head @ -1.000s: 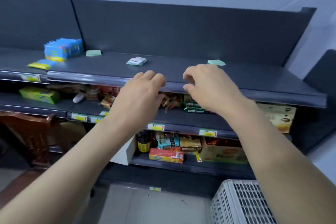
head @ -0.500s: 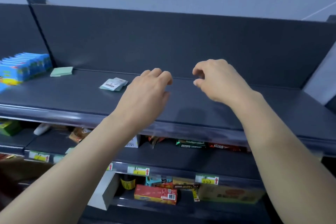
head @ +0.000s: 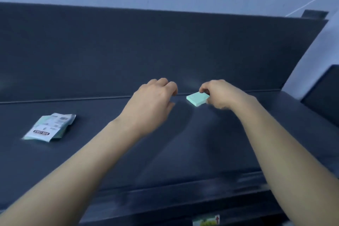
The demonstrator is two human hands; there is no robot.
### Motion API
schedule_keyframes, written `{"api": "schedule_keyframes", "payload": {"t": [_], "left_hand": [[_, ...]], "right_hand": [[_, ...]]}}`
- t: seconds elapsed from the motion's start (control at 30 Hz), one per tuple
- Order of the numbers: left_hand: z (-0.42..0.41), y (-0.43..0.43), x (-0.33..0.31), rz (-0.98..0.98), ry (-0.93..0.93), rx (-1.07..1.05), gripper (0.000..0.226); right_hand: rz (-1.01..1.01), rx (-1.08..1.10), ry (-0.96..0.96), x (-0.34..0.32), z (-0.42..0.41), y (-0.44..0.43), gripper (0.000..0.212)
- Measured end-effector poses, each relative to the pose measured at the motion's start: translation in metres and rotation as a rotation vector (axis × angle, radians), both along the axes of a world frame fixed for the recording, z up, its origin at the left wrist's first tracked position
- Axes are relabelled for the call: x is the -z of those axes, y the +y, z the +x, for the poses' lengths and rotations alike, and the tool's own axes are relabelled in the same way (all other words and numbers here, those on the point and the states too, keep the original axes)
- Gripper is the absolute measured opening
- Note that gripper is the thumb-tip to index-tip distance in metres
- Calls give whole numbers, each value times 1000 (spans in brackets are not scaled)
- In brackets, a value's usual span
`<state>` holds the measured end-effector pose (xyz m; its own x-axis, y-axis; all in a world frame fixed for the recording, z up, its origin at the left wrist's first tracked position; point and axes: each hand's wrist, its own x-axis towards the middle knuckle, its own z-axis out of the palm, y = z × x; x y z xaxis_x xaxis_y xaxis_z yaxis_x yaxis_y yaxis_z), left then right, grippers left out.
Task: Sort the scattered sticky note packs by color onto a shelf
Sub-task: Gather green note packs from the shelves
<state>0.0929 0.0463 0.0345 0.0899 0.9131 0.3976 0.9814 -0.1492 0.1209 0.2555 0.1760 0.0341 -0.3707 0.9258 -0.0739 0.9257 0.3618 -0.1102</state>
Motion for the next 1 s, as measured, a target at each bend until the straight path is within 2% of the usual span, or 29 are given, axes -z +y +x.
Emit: {"api": "schedule_keyframes", "payload": {"t": [0.2, 0.33, 0.5, 0.7, 0.83, 1.0], "left_hand": [[-10, 35, 6, -55, 14, 27, 26], [-15, 46, 10, -82, 11, -30, 26], [-10, 53, 14, -106, -6, -100, 28], [-3, 52, 25, -116, -23, -156, 29], [-17, 38, 28, -119, -37, -237, 28], [-63, 0, 30, -122, -76, -374, 25]], "right_hand": [[-139, 0, -50, 22, -10, 52, 55], [-241, -47, -119, 28, -15, 74, 60], [-277, -103, -187, 30, -18, 89, 65], [-223, -169, -247, 29, -27, 87, 44], [-91, -331, -130, 14, -60, 72, 26], [40, -530, 97, -13, -126, 27, 26]]}}
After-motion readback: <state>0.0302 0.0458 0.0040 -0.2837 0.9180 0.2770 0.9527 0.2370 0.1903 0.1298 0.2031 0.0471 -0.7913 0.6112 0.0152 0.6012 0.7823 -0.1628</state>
